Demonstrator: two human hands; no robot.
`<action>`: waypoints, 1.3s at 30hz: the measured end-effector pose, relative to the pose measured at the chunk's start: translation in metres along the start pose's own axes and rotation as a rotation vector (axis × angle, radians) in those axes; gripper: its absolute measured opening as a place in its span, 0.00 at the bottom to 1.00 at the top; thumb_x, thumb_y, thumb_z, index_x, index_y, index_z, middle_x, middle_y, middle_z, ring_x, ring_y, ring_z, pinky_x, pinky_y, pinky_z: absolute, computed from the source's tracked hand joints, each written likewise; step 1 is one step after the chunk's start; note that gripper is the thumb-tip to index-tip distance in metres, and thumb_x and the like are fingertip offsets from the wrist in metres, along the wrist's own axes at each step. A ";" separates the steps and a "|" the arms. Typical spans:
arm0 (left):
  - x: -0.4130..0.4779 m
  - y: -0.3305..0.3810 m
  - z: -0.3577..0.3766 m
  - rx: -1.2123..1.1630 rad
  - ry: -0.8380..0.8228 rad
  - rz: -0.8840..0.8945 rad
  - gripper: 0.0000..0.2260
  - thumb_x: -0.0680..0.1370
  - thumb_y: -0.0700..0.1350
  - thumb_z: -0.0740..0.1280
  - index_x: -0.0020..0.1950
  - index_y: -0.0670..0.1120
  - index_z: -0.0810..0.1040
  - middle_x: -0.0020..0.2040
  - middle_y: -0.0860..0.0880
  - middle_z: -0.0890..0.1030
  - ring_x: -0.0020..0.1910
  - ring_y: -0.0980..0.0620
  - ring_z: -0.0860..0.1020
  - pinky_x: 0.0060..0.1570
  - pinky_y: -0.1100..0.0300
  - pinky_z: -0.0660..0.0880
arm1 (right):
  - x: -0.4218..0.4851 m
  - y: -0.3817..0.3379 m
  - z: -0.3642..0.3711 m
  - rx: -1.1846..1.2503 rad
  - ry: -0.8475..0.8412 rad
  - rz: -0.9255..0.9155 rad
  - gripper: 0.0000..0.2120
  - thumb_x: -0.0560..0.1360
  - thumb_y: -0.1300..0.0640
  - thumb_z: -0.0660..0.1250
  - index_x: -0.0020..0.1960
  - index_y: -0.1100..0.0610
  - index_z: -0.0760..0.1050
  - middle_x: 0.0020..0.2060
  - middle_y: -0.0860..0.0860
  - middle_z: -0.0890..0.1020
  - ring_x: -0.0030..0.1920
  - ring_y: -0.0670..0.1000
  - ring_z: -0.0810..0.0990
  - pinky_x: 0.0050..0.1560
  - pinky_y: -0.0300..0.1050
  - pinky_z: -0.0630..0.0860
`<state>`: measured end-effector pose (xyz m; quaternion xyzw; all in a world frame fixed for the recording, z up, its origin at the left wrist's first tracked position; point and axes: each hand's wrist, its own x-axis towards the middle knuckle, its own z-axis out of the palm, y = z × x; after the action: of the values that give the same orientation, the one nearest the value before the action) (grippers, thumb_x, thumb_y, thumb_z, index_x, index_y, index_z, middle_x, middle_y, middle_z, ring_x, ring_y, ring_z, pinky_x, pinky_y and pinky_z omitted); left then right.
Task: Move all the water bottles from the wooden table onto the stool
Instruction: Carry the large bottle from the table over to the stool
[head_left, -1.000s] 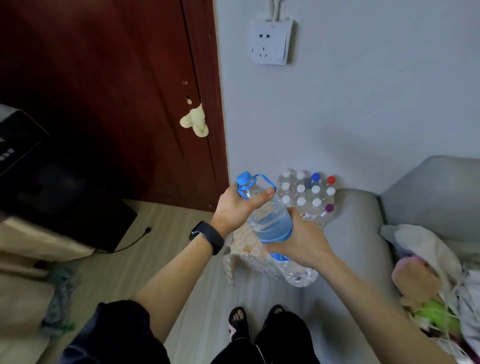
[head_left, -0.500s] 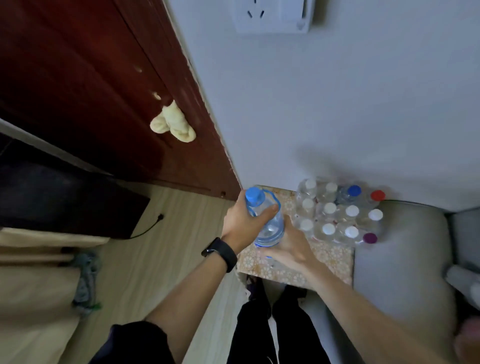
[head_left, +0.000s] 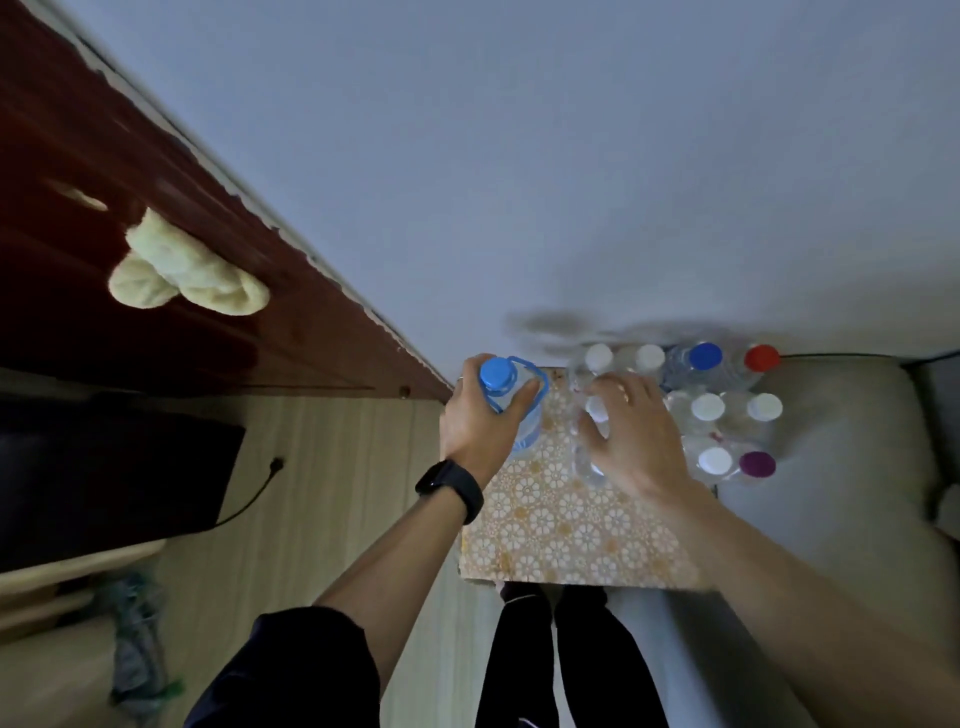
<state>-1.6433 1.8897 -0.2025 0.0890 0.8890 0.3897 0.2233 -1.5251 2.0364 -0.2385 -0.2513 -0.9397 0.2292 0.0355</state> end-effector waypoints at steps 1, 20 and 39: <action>0.005 0.000 0.004 -0.007 0.009 0.007 0.23 0.75 0.61 0.72 0.64 0.54 0.70 0.55 0.55 0.80 0.50 0.53 0.80 0.47 0.56 0.78 | 0.005 0.004 0.003 -0.055 0.034 -0.028 0.19 0.76 0.49 0.68 0.62 0.58 0.77 0.62 0.56 0.78 0.65 0.59 0.72 0.63 0.57 0.74; 0.038 0.004 0.052 -0.076 0.000 0.018 0.32 0.68 0.61 0.77 0.67 0.56 0.69 0.72 0.50 0.60 0.55 0.74 0.66 0.52 0.70 0.67 | 0.019 0.027 0.028 -0.223 -0.042 0.081 0.37 0.75 0.36 0.61 0.80 0.47 0.55 0.75 0.53 0.67 0.81 0.53 0.47 0.74 0.66 0.56; 0.055 0.002 0.030 -0.119 -0.332 -0.031 0.40 0.66 0.54 0.81 0.73 0.55 0.65 0.64 0.56 0.75 0.62 0.50 0.77 0.59 0.55 0.77 | 0.019 0.028 0.028 -0.203 -0.029 0.090 0.37 0.74 0.37 0.61 0.78 0.48 0.57 0.71 0.52 0.72 0.81 0.53 0.47 0.73 0.65 0.60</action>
<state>-1.6782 1.9293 -0.2371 0.1252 0.8166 0.4181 0.3778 -1.5339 2.0552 -0.2769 -0.2919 -0.9463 0.1380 -0.0140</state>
